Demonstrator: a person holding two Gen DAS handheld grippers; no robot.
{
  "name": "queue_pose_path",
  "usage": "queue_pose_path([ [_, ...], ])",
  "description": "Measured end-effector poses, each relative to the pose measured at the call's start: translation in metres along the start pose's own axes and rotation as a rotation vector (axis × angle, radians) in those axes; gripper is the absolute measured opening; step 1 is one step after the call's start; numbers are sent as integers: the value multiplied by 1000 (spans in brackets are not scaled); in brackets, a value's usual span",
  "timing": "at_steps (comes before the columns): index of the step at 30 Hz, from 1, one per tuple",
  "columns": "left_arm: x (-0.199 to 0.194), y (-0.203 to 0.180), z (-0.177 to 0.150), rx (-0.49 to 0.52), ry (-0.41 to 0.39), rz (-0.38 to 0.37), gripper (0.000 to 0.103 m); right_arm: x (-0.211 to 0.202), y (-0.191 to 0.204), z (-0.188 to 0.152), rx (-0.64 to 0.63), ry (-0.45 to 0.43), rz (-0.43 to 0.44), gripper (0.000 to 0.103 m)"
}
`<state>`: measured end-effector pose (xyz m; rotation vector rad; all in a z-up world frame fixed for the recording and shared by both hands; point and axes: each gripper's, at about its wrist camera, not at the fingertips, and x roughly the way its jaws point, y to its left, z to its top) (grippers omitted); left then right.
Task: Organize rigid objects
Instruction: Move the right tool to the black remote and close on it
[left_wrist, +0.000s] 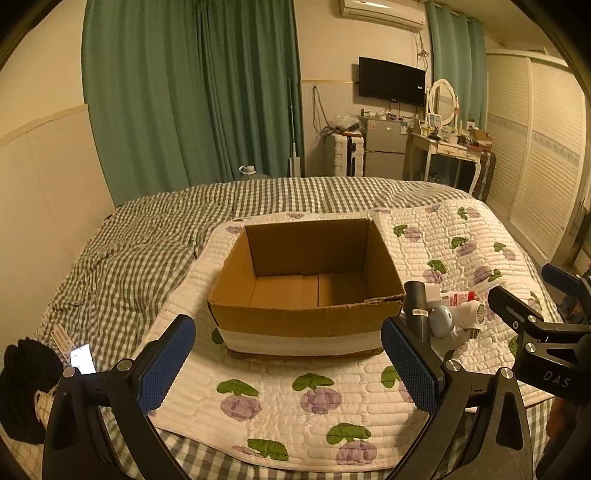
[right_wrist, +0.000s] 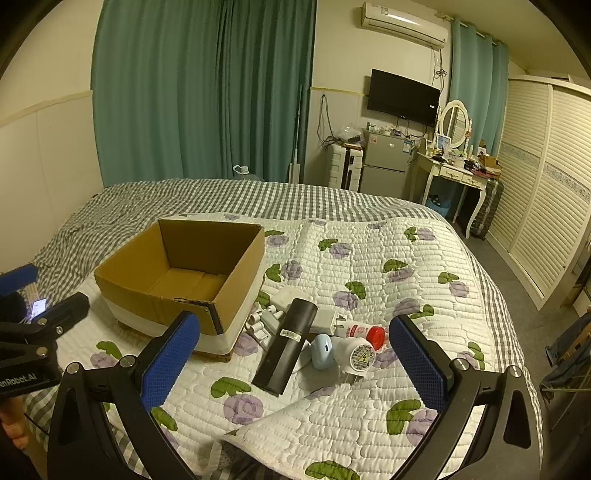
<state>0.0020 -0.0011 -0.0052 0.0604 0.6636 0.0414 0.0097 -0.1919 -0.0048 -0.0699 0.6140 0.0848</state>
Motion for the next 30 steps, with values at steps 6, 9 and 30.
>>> queue_pose_path([
  [6, 12, 17, 20, 39, 16, 59, 103, 14, -5, -1, 5, 25, 4, 103],
  [9, 27, 29, 27, 57, 42, 109, 102, 21, -7, -1, 4, 37, 5, 103],
  [30, 152, 84, 29, 28, 310, 77, 80, 92, -15, -24, 16, 196, -23, 103],
])
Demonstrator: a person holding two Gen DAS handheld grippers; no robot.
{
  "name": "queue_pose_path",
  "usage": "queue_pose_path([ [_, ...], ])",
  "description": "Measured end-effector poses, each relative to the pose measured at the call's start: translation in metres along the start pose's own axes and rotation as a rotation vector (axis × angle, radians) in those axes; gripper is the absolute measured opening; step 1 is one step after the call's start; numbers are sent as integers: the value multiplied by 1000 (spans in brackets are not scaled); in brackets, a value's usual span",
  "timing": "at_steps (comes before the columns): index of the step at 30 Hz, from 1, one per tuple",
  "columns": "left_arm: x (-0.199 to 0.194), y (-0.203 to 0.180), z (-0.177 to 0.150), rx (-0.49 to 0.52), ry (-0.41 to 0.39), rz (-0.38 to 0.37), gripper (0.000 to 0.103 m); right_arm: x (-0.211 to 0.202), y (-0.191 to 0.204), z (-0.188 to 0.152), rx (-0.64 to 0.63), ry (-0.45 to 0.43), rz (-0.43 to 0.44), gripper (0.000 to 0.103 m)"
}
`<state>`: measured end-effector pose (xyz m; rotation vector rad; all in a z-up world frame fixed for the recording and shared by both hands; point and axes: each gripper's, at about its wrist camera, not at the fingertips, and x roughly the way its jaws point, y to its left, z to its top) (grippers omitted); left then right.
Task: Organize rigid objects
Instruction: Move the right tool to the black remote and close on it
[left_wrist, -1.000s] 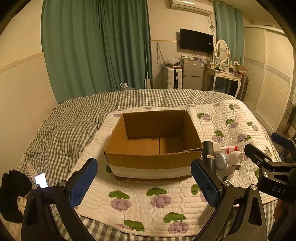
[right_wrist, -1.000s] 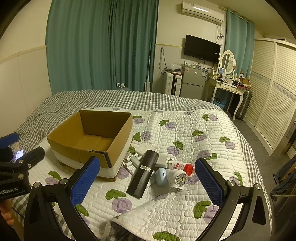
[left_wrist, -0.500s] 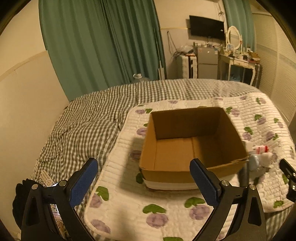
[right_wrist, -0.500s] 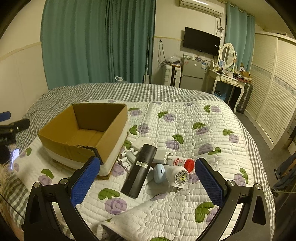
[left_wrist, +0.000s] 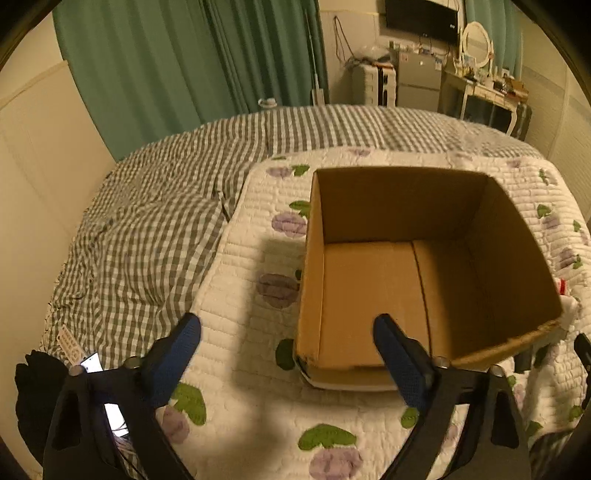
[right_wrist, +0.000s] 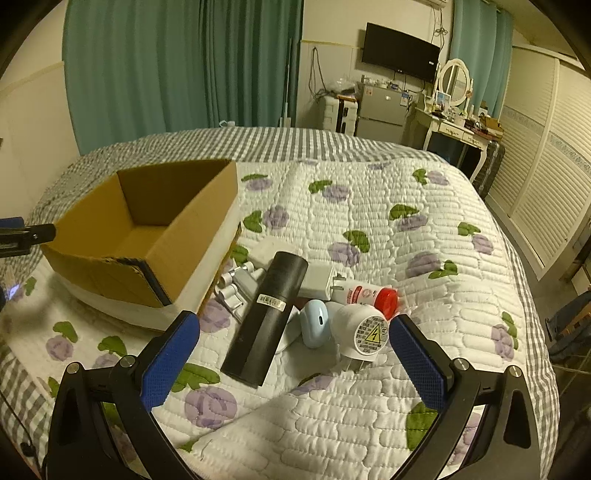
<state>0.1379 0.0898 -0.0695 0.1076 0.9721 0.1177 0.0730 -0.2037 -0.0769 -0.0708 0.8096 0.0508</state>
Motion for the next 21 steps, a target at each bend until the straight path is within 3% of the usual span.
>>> queue_pose_path([
  [1, 4, 2, 1, -3, 12, -7, 73, 3, 0, 0, -2, 5, 0, 103],
  [3, 15, 4, 4, -13, 47, -27, 41, 10, 2, -2, -6, 22, -7, 103],
  [8, 27, 4, 7, 0, 82, -87, 13, 28, 5, -5, -8, 70, -4, 103],
  [13, 25, -3, 8, 32, 85, -89, 10, 54, 17, -6, -31, 117, 12, 101],
  [17, 26, -2, 8, 39, 90, -96, 9, 74, 27, -7, -39, 174, 74, 74],
  [21, 25, -3, 7, 52, 86, -90, 9, 94, 29, -13, -17, 242, 108, 62],
])
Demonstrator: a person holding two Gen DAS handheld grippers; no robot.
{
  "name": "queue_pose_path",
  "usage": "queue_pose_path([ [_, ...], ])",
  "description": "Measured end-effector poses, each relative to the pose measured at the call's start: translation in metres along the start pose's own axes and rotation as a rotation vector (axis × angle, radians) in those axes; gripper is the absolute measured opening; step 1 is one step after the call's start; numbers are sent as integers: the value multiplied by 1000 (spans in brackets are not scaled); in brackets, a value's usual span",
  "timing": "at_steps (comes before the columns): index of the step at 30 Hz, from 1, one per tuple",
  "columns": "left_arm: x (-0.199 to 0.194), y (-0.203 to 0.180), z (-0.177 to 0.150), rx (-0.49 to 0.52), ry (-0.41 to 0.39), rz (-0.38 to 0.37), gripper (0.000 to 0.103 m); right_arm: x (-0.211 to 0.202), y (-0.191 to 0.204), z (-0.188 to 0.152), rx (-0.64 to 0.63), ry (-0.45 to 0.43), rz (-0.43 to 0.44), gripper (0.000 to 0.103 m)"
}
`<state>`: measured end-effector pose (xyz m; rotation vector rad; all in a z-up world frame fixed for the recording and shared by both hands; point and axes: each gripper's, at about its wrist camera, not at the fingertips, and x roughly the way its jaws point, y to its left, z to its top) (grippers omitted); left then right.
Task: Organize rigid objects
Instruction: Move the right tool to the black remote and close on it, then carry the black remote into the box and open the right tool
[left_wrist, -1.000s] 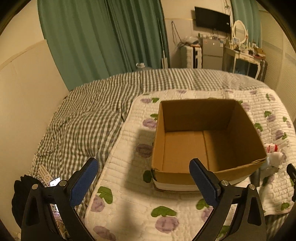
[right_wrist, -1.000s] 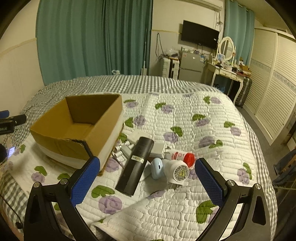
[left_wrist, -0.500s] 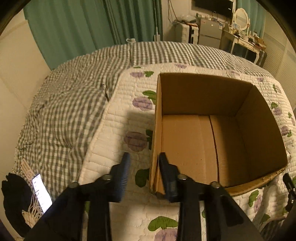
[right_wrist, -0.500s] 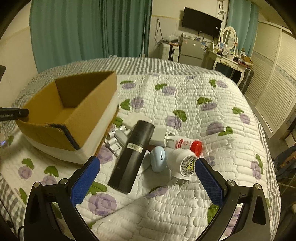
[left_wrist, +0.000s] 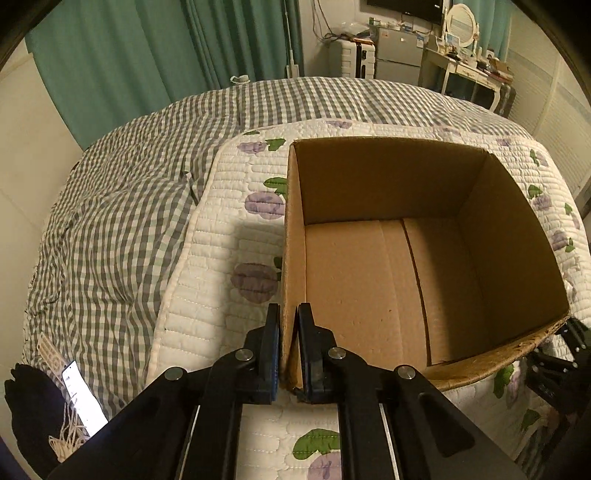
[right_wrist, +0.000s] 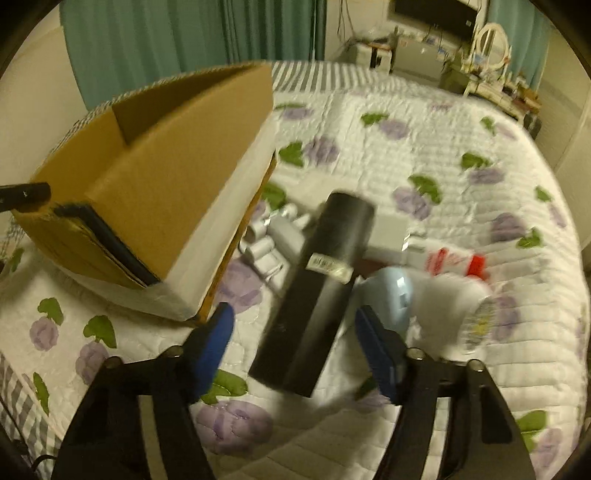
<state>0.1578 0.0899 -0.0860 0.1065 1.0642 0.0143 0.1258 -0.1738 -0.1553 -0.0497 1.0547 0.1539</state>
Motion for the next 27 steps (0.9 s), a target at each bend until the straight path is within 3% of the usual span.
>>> queue_pose_path([
  [5, 0, 0, 0, 1, -2, 0, 9, 23, -15, 8, 80, 40, 27, 55],
  [13, 0, 0, 0, -3, 0, -2, 9, 39, -17, 16, 74, 30, 18, 54],
  [17, 0, 0, -1, -1, -2, -2, 9, 29, -17, 11, 68, 14, 20, 44],
  [27, 0, 0, -1, -2, -1, 0, 9, -23, -15, 9, 24, -92, 24, 40],
])
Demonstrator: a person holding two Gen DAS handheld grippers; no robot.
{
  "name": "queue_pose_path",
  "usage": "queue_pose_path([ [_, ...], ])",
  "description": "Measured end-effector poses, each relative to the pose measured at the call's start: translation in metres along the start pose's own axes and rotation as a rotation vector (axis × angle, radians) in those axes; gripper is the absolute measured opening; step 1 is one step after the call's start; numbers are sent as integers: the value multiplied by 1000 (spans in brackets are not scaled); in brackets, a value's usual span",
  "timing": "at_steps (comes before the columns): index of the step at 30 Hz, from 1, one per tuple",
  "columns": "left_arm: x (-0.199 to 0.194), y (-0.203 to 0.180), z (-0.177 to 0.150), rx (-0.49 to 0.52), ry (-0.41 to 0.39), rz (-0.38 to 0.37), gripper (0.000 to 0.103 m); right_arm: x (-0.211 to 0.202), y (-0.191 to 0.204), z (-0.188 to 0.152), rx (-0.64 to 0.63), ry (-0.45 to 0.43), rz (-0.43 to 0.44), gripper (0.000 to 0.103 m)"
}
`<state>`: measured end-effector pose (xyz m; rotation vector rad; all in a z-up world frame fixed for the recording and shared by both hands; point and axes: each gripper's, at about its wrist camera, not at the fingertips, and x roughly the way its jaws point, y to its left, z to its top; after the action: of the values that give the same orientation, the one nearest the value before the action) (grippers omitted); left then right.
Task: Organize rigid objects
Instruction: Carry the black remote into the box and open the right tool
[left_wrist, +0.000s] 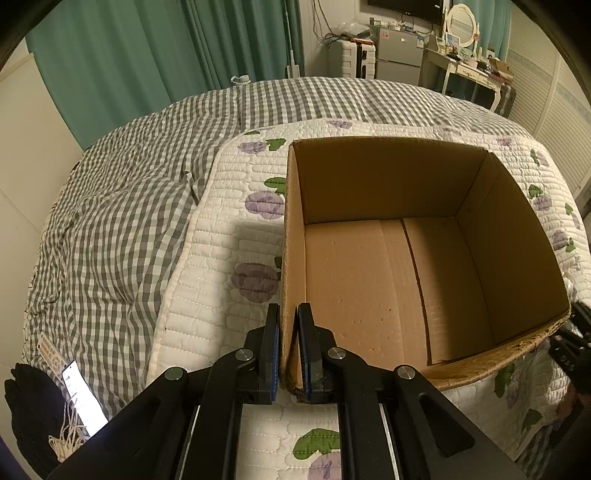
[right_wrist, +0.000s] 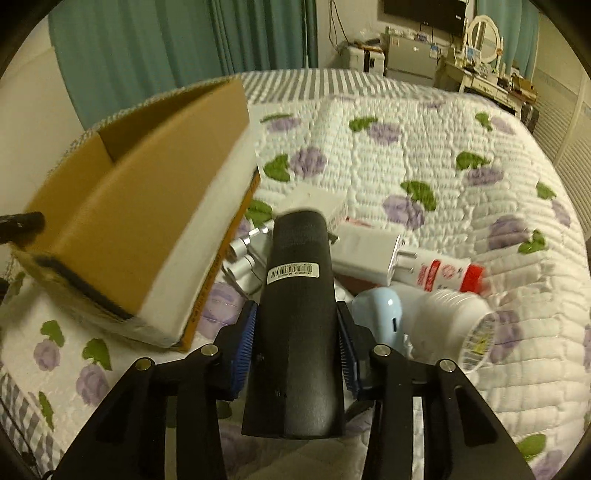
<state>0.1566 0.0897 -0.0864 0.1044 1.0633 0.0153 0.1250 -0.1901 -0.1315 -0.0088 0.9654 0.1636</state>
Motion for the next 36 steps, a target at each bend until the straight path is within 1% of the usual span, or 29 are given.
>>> queue_pose_path([
  [2, 0, 0, 0, 0, 1, 2, 9, -11, 0, 5, -6, -31, 3, 37],
  [3, 0, 0, 0, -1, 1, 2, 9, -17, 1, 10, -9, -44, 11, 33],
  [4, 0, 0, 0, -2, 1, 2, 9, -20, 1, 15, -13, -56, 20, 22],
  [5, 0, 0, 0, -2, 1, 3, 9, -27, 4, 18, -24, -78, 11, 20],
  [7, 0, 1, 0, -2, 0, 2, 9, -39, 9, 27, -55, -113, -11, 19],
  [12, 0, 0, 1, -2, 2, 0, 9, -56, 17, 40, -70, -157, 5, 18],
  [15, 0, 1, 1, -2, 1, 0, 9, -77, 25, 53, -87, -217, 25, 16],
  [17, 0, 1, 1, -2, 1, 0, 9, -94, 32, 67, -107, -267, 42, 15],
  [20, 1, 1, 1, -3, 1, -1, 9, -118, 52, 91, -154, -350, 66, 15],
  [23, 1, 0, 1, -2, 1, 0, 9, -126, 80, 110, -208, -400, 104, 15],
  [24, 1, 0, 1, -3, 2, 0, 9, -125, 90, 116, -227, -404, 119, 15],
  [26, 1, 0, 1, -2, 1, 0, 9, -119, 109, 121, -252, -399, 142, 15],
  [28, 1, 0, 1, -2, 2, 0, 9, -101, 128, 124, -281, -364, 169, 15],
  [31, 1, 0, 2, -2, 2, -1, 9, -66, 152, 122, -314, -279, 195, 14],
  [36, 0, 0, 2, -1, 2, -3, 9, -20, 169, 112, -349, -151, 175, 14],
])
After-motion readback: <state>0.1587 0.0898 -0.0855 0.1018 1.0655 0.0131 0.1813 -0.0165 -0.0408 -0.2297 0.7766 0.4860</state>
